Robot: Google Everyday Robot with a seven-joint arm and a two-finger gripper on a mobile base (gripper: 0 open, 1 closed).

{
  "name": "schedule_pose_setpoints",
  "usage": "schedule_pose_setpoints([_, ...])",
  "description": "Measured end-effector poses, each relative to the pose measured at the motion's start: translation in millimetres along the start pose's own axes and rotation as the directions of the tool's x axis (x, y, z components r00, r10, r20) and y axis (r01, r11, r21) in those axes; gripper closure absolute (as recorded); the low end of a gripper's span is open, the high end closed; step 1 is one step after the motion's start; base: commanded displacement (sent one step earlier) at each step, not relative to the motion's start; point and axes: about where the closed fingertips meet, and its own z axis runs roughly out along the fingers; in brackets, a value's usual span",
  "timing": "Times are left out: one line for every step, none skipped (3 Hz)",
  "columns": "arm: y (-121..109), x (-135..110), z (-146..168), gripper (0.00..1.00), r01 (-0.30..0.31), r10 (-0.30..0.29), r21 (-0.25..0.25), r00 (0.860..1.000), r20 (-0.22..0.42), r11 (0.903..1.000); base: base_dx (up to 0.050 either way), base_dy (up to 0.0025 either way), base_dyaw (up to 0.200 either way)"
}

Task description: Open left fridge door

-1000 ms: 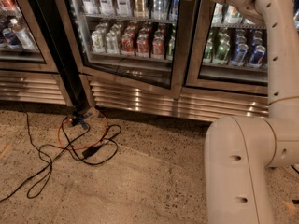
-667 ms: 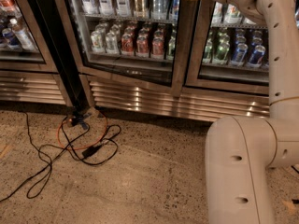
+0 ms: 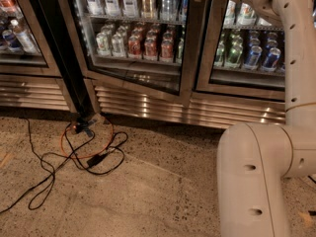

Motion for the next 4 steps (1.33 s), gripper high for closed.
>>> schedule_pose_setpoints([-11, 0, -7, 0.00, 0.035, -0.034, 0.034, 0.999, -0.034, 0.9988, 0.000, 0.00000, 0.000])
schedule_pose_setpoints([-32, -8, -31, 0.00, 0.156, -0.138, 0.080, 0.971, -0.195, 0.9846, 0.000, 0.00000, 0.000])
schedule_pose_setpoints([-60, -29, -58, 0.00, 0.319, -0.240, 0.124, 0.874, -0.423, 0.9398, 0.000, 0.00000, 0.000])
schedule_pose_setpoints([-84, -41, -90, 0.00, 0.493, -0.339, 0.101, 0.718, -0.608, 0.8640, 0.000, 0.00000, 0.000])
